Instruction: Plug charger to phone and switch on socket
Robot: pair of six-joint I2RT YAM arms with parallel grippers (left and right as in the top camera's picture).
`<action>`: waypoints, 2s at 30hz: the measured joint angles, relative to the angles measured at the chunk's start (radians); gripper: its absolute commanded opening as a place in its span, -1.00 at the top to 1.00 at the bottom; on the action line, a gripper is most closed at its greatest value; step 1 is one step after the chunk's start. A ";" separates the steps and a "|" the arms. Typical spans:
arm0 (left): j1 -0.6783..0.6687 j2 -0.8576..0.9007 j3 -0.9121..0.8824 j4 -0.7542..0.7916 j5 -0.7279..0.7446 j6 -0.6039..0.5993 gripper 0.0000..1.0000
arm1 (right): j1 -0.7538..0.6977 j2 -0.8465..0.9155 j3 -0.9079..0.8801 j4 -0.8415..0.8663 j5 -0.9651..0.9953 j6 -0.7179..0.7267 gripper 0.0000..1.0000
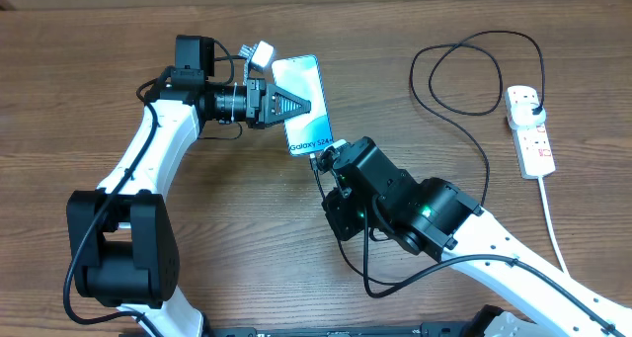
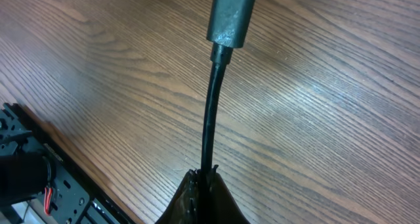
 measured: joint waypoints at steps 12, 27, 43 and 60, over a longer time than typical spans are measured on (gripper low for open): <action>0.000 0.000 0.000 0.003 0.006 -0.004 0.92 | 0.003 0.000 0.000 -0.021 -0.004 0.013 0.92; 0.000 0.000 0.000 0.004 0.079 -0.004 0.92 | 0.003 0.000 0.000 -0.005 -0.004 0.013 0.92; 0.000 0.000 0.000 0.004 0.079 -0.004 0.91 | 0.003 0.000 0.000 0.000 -0.003 0.032 0.92; 0.000 0.000 0.000 0.004 0.065 0.005 0.92 | 0.003 0.000 0.000 0.007 0.000 0.039 0.92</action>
